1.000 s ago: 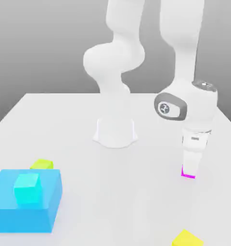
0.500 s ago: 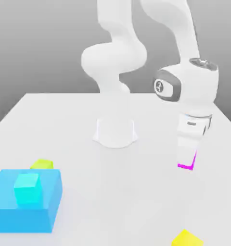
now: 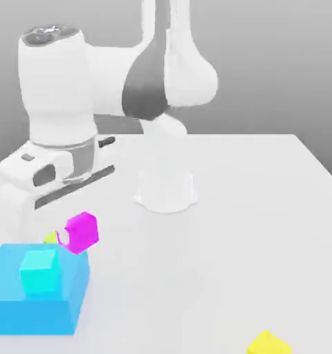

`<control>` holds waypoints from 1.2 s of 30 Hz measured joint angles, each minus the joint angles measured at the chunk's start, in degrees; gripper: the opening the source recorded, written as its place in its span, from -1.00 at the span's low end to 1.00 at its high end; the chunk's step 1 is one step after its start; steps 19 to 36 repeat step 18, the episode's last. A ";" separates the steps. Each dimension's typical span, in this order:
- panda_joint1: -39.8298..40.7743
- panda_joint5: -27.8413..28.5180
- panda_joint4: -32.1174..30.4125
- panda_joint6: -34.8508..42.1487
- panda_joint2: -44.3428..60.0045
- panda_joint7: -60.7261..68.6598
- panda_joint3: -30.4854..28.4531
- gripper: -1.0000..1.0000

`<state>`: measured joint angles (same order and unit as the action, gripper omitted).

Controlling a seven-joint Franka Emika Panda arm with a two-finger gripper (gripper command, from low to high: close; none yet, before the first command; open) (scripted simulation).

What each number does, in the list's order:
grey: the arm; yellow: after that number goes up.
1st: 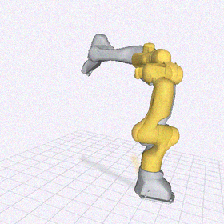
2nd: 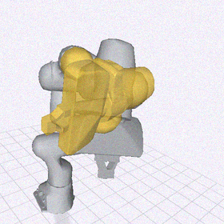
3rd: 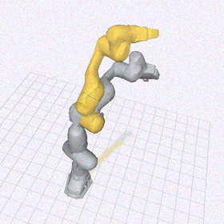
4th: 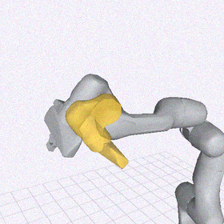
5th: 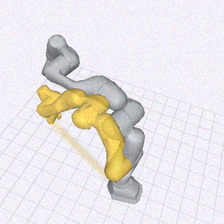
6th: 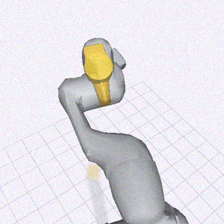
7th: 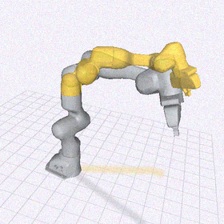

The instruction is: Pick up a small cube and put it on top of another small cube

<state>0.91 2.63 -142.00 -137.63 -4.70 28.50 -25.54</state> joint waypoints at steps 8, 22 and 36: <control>0.25 -5.03 -1.21 -7.88 7.43 4.95 -0.29 1.00; 0.68 -0.92 0.33 -0.97 1.36 1.94 -0.15 1.00; 0.68 -0.92 0.33 -0.97 1.36 1.94 -0.15 1.00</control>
